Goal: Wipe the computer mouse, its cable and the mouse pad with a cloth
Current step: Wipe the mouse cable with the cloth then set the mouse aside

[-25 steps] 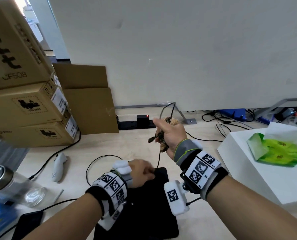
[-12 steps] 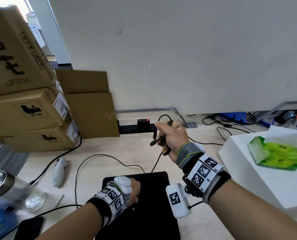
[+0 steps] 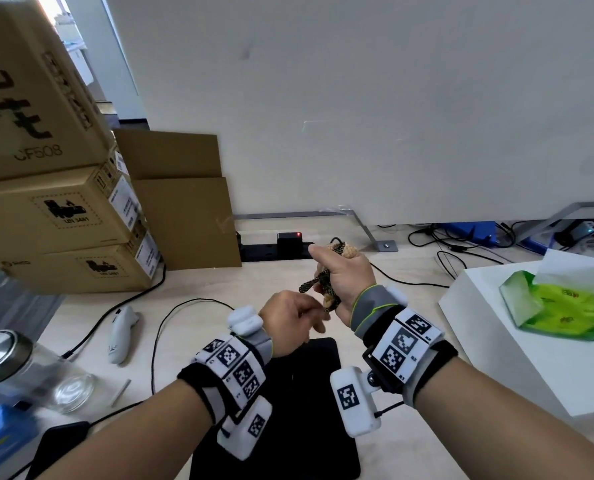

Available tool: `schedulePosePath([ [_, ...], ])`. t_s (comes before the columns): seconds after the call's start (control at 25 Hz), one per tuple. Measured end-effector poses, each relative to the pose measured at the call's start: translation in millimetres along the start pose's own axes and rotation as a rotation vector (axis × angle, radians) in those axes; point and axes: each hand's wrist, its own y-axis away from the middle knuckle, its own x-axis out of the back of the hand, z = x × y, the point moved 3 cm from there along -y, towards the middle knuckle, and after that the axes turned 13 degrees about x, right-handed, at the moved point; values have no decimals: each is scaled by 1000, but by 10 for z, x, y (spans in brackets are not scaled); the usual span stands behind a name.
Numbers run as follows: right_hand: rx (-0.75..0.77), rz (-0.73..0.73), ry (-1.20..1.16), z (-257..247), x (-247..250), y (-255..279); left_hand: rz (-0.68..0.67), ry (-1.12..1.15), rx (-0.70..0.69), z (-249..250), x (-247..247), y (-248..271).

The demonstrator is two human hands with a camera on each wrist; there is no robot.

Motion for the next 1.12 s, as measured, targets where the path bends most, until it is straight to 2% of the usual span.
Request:
schedulePosePath([
  [0.16,-14,27,36,-36,77,-72,-241,-614,-30,-471,-332,73],
  [0.24,-33,36,30,-5,95,-68,-343,-834,-4,-569,-402,113],
  [0.28,-41,38,25,20,100,-63,-353,-888,-20,-595,-415,98],
  [0.32,-51,37,17,50,100,-60,-360,-868,-25,-567,-401,110],
  [0.36,-62,33,5,70,94,-55,-348,-740,-34,-558,-399,105],
  [0.4,-70,25,-7,83,86,-58,-326,-518,2,-489,-373,131],
  [0.48,-80,10,-26,108,65,-43,-194,-6,47,-380,-321,141],
  [0.52,-76,9,-21,109,65,-35,-130,173,61,-332,-287,142],
  [0.56,-65,19,-12,112,76,-40,-96,238,52,-285,-248,158],
  [0.64,-27,60,22,98,122,-71,-87,220,56,-232,-198,205],
  [0.72,9,96,68,82,173,-110,-85,54,26,-244,-168,267],
  [0.8,11,91,121,98,186,-110,-76,-3,24,-274,-170,293],
  [0.84,6,82,131,109,185,-102,-68,9,34,-250,-184,308],
  [0.92,-19,67,106,153,176,-111,-85,183,57,-184,-225,322],
  [1.0,-41,67,86,192,163,-116,-57,231,15,-125,-227,307],
  [1.08,-34,88,122,242,189,-132,12,67,-77,-117,-172,291],
  [1.12,-29,122,156,277,228,-131,27,-30,-77,-222,-152,264],
])
